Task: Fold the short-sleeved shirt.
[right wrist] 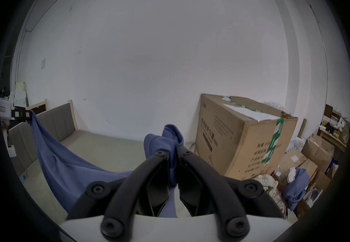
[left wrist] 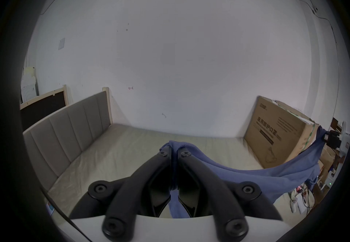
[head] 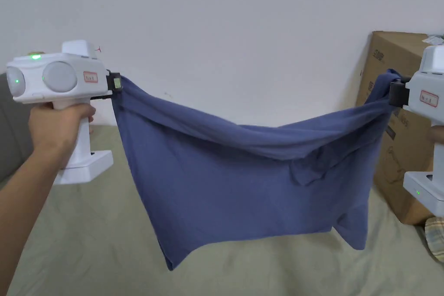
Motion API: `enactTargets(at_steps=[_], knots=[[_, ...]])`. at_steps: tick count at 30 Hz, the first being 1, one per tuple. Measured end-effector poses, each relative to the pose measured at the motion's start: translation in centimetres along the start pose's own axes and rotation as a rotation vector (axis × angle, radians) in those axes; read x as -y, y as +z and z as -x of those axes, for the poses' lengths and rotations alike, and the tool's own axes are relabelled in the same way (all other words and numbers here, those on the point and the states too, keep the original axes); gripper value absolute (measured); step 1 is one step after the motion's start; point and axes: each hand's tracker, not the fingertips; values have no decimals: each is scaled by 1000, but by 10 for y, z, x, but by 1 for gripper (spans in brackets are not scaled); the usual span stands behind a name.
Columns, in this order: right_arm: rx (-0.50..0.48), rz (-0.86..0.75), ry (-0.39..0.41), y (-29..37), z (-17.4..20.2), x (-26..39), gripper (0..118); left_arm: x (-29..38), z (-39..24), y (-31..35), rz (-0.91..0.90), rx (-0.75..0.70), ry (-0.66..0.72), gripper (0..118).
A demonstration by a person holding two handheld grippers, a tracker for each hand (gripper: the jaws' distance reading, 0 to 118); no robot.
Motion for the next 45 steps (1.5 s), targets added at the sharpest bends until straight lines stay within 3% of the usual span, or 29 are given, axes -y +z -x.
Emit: enactTargets(at_steps=[7,12,22,30,39,45], knots=[[25,-29,-7,-44,13,-15,4,-43,5,-51,-28,-91,-51,3],[29,-14,-21,-80,27,3,4,-37,4,-84,-13,-109,-78,3],[56,120,26,-139,50,108,4,69,19,-129,102,-124,-93,3],[12,268,-11,-120,57,206,4,183,39,-114,259,-111,-31,3],[-12,363,-22,-28,64,281,4,303,68,-36,407,-127,7,3],[-6,409,-76,42,60,323,4,353,82,37,456,-149,35,3]])
